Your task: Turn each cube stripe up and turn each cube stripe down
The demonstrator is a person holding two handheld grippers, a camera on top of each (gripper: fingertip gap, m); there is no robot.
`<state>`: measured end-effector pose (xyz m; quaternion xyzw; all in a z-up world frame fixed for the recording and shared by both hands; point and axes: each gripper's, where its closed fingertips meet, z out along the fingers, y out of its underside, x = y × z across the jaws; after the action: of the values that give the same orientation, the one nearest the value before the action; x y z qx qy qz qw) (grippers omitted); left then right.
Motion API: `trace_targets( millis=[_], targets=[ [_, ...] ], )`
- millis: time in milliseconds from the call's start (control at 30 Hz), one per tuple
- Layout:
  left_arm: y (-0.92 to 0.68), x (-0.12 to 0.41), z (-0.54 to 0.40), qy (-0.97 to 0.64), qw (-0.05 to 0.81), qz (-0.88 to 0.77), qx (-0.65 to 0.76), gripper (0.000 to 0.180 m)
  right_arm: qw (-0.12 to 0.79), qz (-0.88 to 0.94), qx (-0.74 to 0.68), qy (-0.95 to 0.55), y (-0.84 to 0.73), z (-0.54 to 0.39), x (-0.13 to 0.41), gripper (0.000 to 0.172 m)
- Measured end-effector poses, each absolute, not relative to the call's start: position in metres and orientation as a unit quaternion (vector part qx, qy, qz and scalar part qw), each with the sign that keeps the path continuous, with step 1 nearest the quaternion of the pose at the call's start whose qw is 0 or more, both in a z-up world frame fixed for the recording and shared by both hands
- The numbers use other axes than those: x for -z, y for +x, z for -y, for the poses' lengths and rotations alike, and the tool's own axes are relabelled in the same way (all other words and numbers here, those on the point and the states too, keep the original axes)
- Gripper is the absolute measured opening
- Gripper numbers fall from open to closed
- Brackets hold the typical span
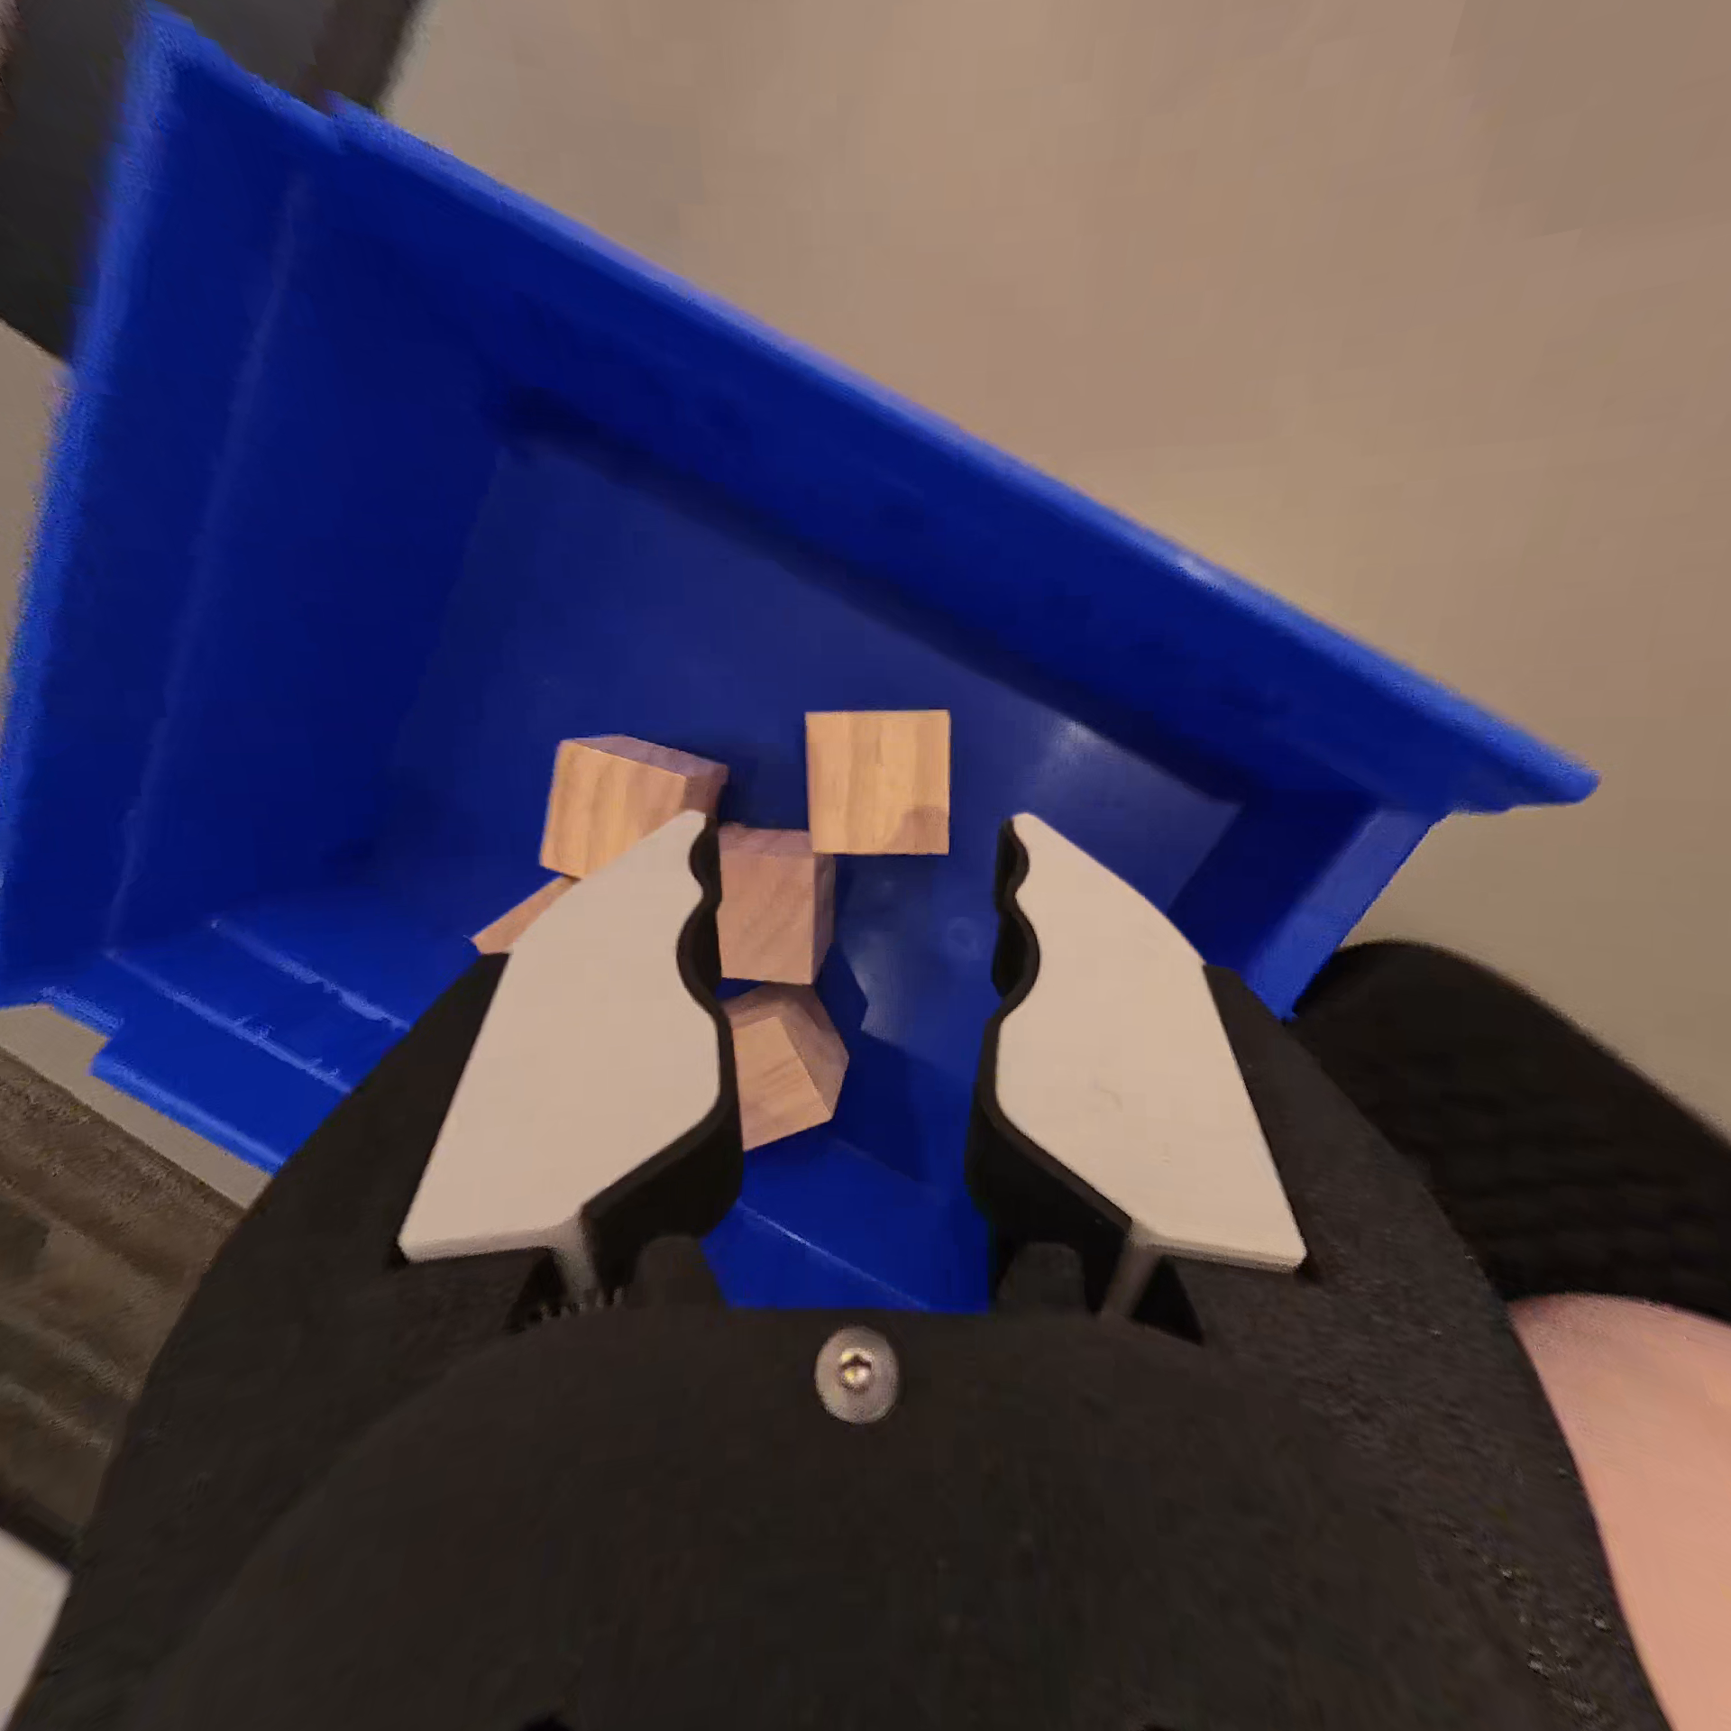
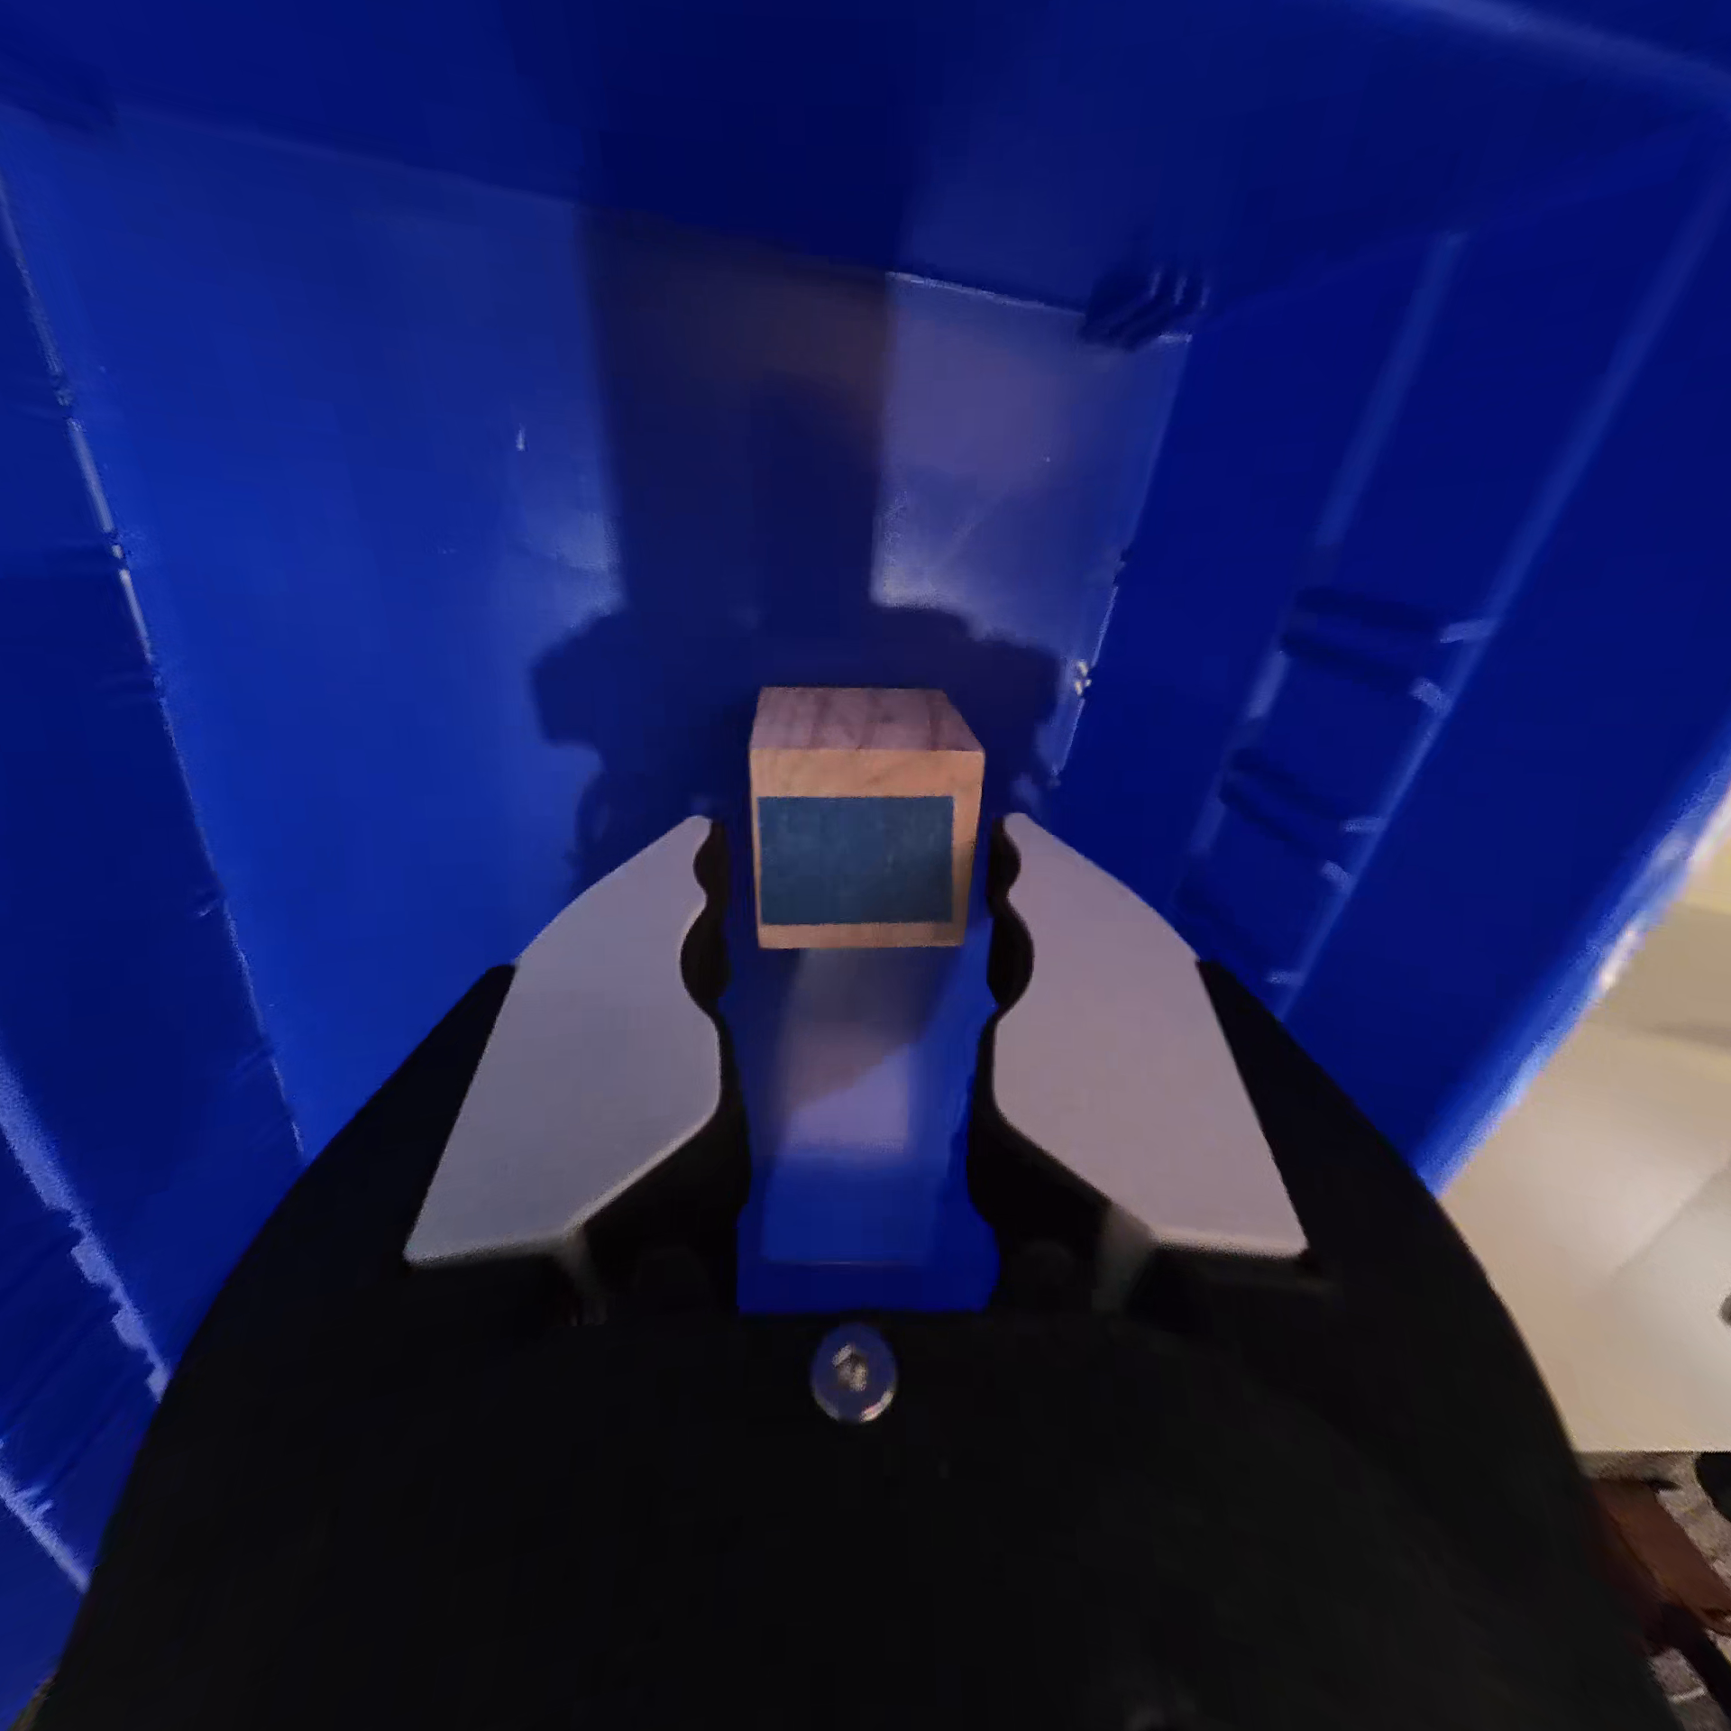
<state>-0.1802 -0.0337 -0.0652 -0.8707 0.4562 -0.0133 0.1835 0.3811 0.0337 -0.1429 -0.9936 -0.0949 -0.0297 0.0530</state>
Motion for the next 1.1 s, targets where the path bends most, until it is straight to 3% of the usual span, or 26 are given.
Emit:
trace_targets(
  millis=[100,400,733,900,1000,1100],
  targets=[
    [-0.184,0.083,0.031,-0.873,0.151,-0.463,-0.014,0.066,0.096,0.102,0.030,-0.990,0.377,-0.040,0.124,0.064],
    [-0.186,0.119,0.025,-0.880,0.083,-0.467,-0.036,0.065,0.195,0.116,0.014,-0.974,0.372,-0.038,0.068,0.064],
    [-0.188,0.139,0.030,-0.881,0.033,-0.471,-0.028,0.045,0.208,0.128,0.008,-0.970,0.372,-0.034,0.057,0.064],
    [-0.186,0.092,0.020,-0.879,0.138,-0.456,-0.017,0.045,0.277,0.128,0.028,-0.952,0.370,-0.039,0.025,0.063],
    [-0.169,0.030,0.014,-0.841,0.289,-0.457,0.011,0.045,0.381,0.158,0.035,-0.910,0.346,-0.048,-0.019,0.063],
    [-0.127,-0.045,0.031,-0.757,0.437,-0.467,0.131,0.045,0.516,0.253,0.003,-0.818,0.280,-0.047,-0.072,0.061]
  ],
)
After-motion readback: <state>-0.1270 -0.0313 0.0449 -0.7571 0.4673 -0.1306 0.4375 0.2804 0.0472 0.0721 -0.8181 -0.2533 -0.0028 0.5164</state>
